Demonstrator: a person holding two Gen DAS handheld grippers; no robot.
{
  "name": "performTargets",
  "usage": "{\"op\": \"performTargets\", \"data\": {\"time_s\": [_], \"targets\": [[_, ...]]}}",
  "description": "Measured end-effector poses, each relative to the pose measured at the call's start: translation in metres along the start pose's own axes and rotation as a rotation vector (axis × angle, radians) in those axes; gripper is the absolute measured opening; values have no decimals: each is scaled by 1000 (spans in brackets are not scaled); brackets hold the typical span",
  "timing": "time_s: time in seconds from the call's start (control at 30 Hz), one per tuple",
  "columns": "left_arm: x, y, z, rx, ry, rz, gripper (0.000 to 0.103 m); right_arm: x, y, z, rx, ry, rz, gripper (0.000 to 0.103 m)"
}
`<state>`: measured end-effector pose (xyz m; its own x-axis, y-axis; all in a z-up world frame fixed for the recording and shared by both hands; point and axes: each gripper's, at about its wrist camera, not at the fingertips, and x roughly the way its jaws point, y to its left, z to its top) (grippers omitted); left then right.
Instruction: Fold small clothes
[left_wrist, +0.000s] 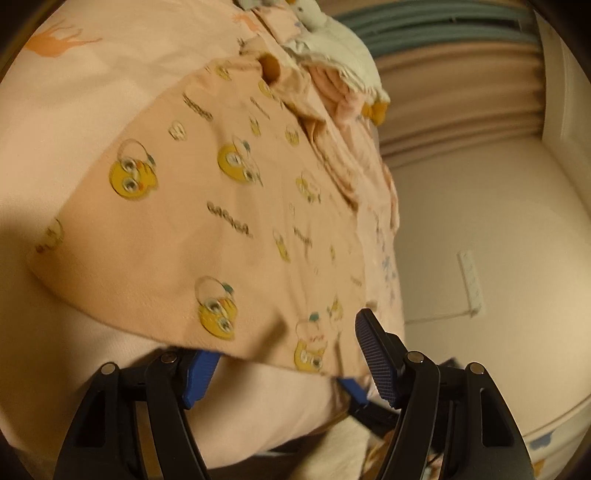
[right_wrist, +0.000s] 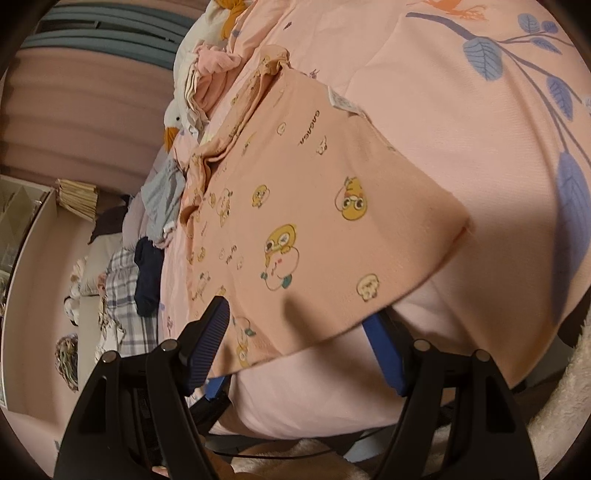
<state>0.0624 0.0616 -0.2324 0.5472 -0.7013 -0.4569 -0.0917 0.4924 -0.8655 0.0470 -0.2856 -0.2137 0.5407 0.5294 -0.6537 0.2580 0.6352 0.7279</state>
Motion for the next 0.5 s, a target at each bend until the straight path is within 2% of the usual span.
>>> {"op": "performTargets", "data": {"time_s": [0.1, 0.2, 0.27, 0.37, 0.5], "targets": [[-8, -3, 5, 22, -53, 30, 70, 1, 1, 2, 21, -10, 23, 75], [-15, -12, 6, 106, -142, 146, 70, 3, 6, 7, 8, -21, 28, 69], [-18, -12, 7, 122, -188, 194, 70, 7, 9, 9, -4, -27, 14, 65], [-15, -2, 13, 77, -188, 166, 69, 10, 14, 11, -17, -38, 8, 63], [-13, 4, 16, 47, -192, 155, 58, 15, 20, 10, -75, -52, -22, 54]]}}
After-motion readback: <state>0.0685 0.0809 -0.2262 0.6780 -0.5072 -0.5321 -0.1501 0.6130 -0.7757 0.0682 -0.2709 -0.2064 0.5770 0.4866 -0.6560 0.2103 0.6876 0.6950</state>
